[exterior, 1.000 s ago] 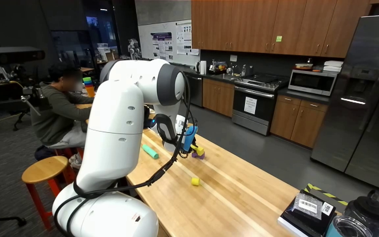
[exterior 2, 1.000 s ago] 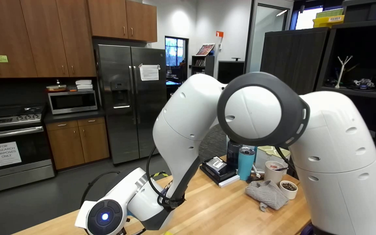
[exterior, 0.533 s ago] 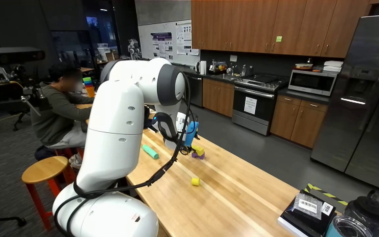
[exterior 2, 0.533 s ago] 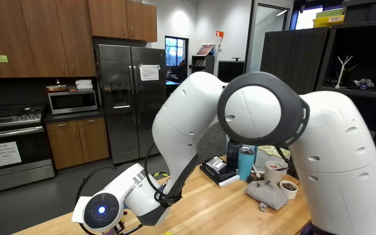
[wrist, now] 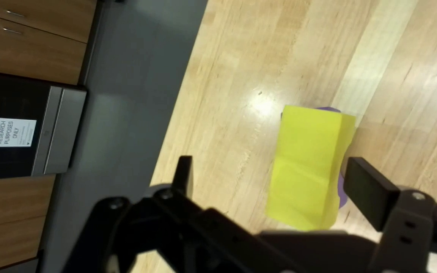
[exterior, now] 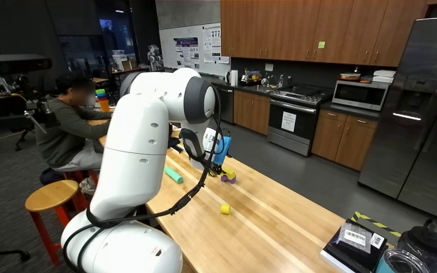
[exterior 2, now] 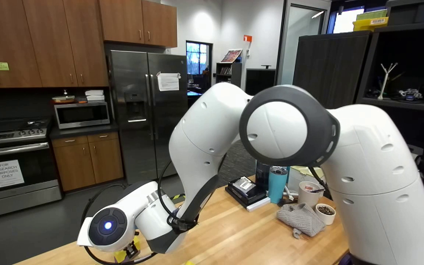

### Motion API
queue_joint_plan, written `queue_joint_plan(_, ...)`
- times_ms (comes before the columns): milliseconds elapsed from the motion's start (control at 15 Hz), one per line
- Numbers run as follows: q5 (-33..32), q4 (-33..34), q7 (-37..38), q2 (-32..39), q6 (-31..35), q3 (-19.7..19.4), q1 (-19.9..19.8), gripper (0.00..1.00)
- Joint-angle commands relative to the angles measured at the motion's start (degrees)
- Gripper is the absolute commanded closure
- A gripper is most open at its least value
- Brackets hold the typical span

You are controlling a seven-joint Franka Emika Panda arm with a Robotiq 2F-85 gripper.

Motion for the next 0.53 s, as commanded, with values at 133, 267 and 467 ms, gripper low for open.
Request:
queue_joint_plan(133,4.32,1.02,-5.62,1.58,2.04,-0.89,-0.68,0.00)
queue_joint_plan(267,5.81,1.07,-7.19,1.64,1.80,-1.05,-0.68,0.00)
queue_joint_plan(467,7.61,1.12,-9.19,1.62,1.62,-1.25,-0.59,0.32)
